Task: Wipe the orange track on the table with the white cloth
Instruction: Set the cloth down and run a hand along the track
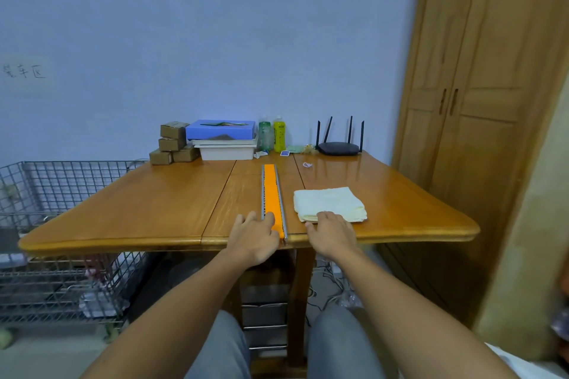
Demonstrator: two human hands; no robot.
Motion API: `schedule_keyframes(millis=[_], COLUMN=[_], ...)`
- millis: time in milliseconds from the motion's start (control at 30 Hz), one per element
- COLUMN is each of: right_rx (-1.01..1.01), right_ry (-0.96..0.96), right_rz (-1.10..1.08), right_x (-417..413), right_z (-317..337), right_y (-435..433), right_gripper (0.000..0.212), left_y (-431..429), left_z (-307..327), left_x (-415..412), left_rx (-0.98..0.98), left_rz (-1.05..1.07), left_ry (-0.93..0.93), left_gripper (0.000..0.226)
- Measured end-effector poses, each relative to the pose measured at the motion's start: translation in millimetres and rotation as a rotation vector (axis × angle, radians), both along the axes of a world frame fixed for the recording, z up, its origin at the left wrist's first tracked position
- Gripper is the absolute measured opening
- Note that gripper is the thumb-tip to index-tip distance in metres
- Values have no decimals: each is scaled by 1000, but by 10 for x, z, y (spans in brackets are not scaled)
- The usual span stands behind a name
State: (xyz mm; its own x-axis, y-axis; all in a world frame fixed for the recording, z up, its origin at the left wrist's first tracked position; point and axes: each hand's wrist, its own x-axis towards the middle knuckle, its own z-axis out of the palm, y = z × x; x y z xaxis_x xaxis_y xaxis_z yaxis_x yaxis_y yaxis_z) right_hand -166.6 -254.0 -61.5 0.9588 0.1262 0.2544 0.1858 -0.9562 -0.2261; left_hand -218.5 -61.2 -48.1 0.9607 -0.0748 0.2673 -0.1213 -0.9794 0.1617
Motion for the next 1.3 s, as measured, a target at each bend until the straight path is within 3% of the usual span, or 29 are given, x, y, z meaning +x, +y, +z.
schedule_keyframes(millis=[633, 1033, 1300], right_rx=[3, 29, 22], right_ry=[1, -43, -33], right_rz=[-29, -38, -22], right_x=[-338, -208, 127], right_z=[82, 162, 209], right_y=[-66, -123, -28], right_gripper=[56, 51, 50], left_y=[-74, -11, 74], left_z=[-26, 75, 198], left_x=[-569, -460, -107], left_rx=[37, -15, -146], left_rz=[-19, -4, 60], left_ry=[-45, -201, -142], left_gripper=[35, 25, 20])
